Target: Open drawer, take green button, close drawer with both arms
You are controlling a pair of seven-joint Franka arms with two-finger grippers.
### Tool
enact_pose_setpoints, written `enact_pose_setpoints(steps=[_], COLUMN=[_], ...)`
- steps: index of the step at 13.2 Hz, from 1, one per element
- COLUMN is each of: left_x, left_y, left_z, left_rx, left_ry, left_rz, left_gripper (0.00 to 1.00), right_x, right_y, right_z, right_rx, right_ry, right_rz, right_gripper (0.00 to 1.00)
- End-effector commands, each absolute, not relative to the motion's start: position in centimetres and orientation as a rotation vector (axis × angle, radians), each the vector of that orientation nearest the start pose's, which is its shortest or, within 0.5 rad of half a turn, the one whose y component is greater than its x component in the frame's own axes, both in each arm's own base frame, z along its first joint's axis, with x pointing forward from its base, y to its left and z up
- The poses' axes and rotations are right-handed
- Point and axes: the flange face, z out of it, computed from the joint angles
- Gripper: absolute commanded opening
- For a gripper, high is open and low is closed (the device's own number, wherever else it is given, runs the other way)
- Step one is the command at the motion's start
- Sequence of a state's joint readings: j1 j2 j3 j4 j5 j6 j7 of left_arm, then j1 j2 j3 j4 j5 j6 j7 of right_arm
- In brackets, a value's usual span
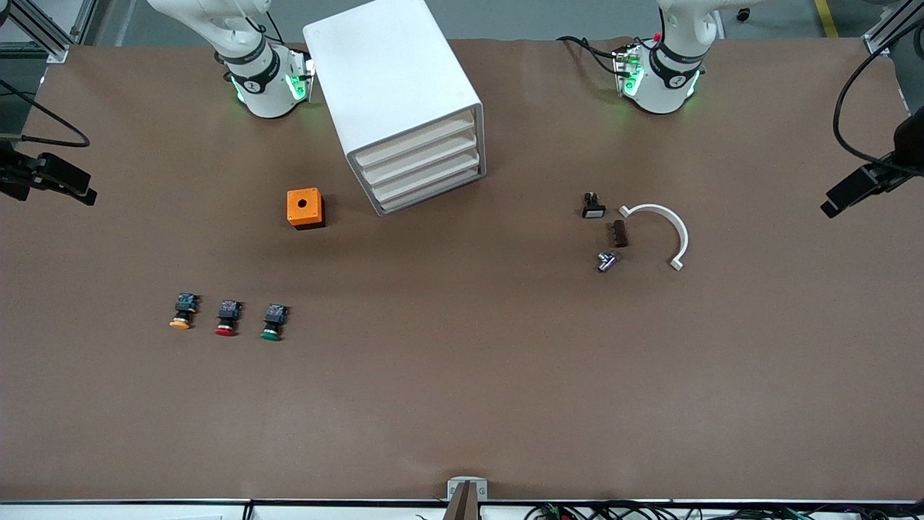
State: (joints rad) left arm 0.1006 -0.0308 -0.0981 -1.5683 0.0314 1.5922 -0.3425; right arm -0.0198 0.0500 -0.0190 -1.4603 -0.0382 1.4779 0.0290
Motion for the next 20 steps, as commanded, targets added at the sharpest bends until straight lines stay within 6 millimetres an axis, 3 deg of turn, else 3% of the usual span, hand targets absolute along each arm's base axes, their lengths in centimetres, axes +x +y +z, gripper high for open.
enact_pose_setpoints(steps=[1,3,7,11,14,20], left_x=[53.1,51.8,48.6,47.7,47.8,49.0], left_y=[1.6,1.4,-1.1,-2.7,-4.3,-4.1], left_z=[64.9,65.2,65.0,65.0,65.0,65.4], left_rx=[-3.116,-3.122,-3.112,-3.105,-3.099,-3.109], left_ry=[-0.311,-0.243,-0.171,-0.122,-0.076,-0.076], left_rz=[-0.023,0.023,0.052,0.049,0.029,0.016], left_gripper=[1.00,1.00,1.00,1.00,1.00,1.00], right_x=[55.9,55.9,55.9,55.9,55.9,56.0], right_y=[-2.7,-2.8,-2.8,-2.7,-2.6,-2.5], right_z=[64.4,64.4,64.4,64.4,64.5,64.4], right_rx=[-3.159,-3.159,-3.159,-3.159,-3.153,-3.153], right_ry=[0.100,0.102,0.102,0.100,0.104,0.099], right_rz=[0.054,0.054,0.054,0.054,0.051,0.053], right_gripper=[1.00,1.00,1.00,1.00,1.00,1.00])
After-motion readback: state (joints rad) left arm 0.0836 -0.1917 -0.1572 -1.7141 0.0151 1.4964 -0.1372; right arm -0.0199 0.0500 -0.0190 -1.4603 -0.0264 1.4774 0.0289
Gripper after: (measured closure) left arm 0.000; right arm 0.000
